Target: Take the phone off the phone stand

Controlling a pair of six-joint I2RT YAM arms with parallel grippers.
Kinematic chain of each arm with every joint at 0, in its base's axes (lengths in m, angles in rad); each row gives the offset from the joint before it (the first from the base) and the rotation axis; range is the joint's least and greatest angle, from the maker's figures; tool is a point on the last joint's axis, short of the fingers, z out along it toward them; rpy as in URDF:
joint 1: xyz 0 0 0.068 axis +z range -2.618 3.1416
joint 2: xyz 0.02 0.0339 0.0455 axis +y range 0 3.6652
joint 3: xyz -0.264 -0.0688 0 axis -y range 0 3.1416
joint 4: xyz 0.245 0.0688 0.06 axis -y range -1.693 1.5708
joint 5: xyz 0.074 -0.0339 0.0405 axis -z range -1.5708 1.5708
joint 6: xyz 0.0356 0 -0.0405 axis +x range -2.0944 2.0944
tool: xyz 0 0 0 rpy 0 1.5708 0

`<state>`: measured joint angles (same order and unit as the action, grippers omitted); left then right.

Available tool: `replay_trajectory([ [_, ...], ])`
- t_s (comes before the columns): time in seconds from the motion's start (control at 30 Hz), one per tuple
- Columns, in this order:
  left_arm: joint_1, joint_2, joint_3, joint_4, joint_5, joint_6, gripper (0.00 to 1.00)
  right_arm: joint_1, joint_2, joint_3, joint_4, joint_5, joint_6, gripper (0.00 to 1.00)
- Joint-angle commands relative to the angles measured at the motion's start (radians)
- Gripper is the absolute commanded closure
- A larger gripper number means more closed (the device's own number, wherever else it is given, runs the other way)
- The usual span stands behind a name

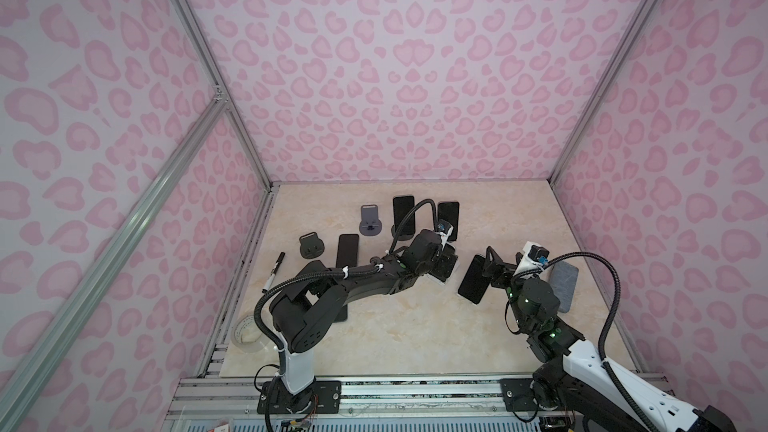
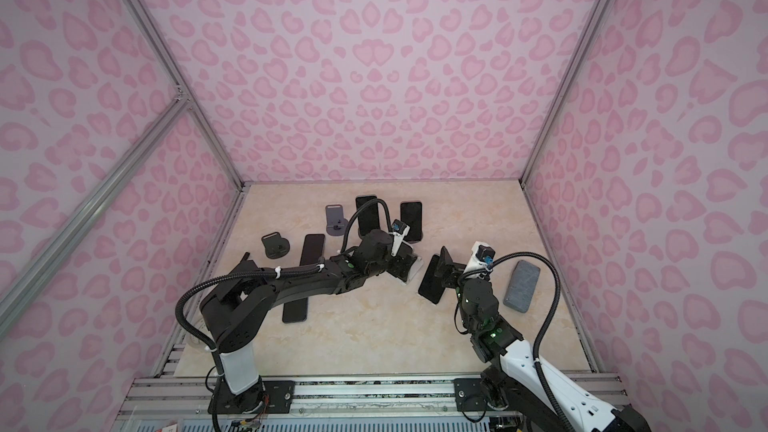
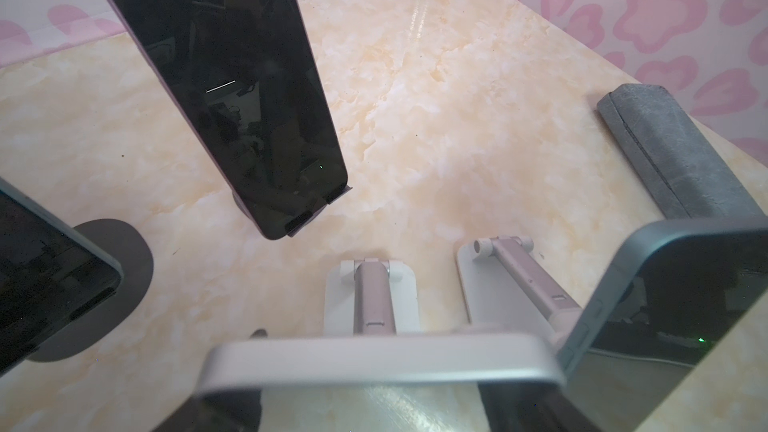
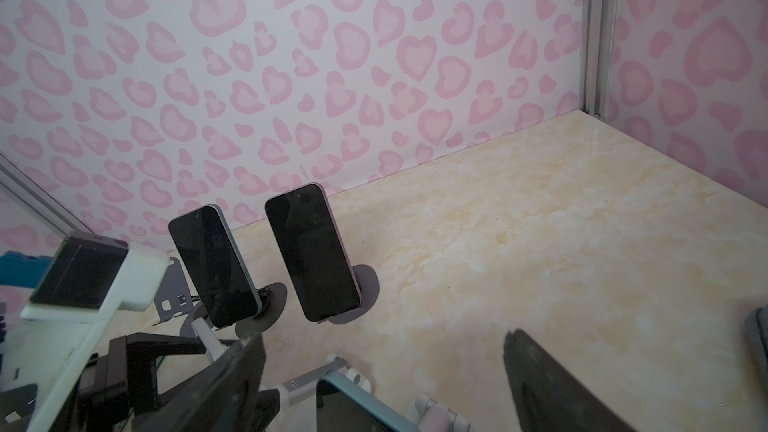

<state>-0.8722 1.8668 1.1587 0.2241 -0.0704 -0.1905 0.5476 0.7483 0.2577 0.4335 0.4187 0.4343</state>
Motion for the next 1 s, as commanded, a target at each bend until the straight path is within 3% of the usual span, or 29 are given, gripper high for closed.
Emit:
replay_trajectory([
  [0.0,0.001,-0.024,0.007,0.004,0.021,0.008,0.25,0.0,0.002,0.003,0.028,-0.003,0.01,0.08],
  [0.2,-0.001,-0.062,-0.006,-0.019,0.045,0.01,0.32,0.0,-0.007,0.002,0.03,-0.005,0.013,0.08],
  [0.57,-0.002,-0.145,-0.027,-0.028,0.022,0.018,0.34,0.0,-0.011,0.003,0.029,-0.012,0.01,0.08],
  [0.8,-0.001,-0.229,-0.056,-0.108,-0.091,0.001,0.35,0.041,0.012,0.021,0.095,-0.196,-0.065,0.09],
  [0.97,-0.001,-0.303,-0.093,-0.163,-0.181,-0.022,0.36,0.111,0.068,0.052,0.109,-0.252,-0.145,0.09],
])
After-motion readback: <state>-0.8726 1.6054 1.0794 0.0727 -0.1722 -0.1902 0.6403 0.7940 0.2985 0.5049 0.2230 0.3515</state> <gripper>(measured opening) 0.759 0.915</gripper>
